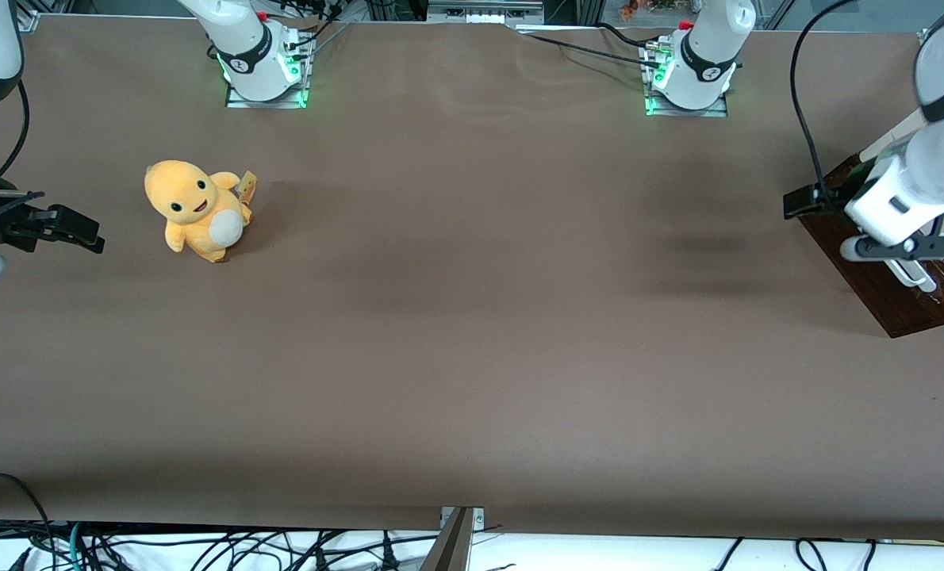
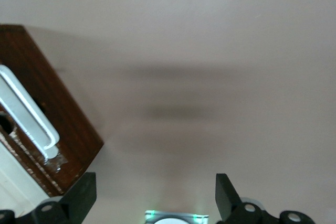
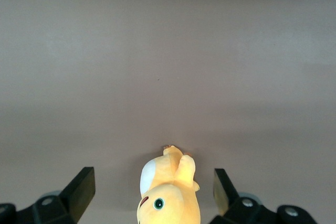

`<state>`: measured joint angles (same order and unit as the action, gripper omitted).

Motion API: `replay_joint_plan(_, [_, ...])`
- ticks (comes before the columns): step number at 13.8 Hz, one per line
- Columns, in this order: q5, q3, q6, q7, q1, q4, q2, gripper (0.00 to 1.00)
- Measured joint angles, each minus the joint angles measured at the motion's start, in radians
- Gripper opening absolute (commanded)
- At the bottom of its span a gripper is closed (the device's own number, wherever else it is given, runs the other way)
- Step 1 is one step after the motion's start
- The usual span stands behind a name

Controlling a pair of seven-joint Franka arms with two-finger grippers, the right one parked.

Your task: Open lower drawer with left arm only

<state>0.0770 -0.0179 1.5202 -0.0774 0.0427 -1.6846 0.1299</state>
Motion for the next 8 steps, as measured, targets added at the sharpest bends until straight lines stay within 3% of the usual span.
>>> replay_joint_plan(4, [0.16,-0.003,-0.02,-0.114,-0.003,-0.01,0.15,1.0])
replay_joint_plan(8, [0.411,-0.012,-0.071,-0.156,-0.017,-0.013,0.309,1.0])
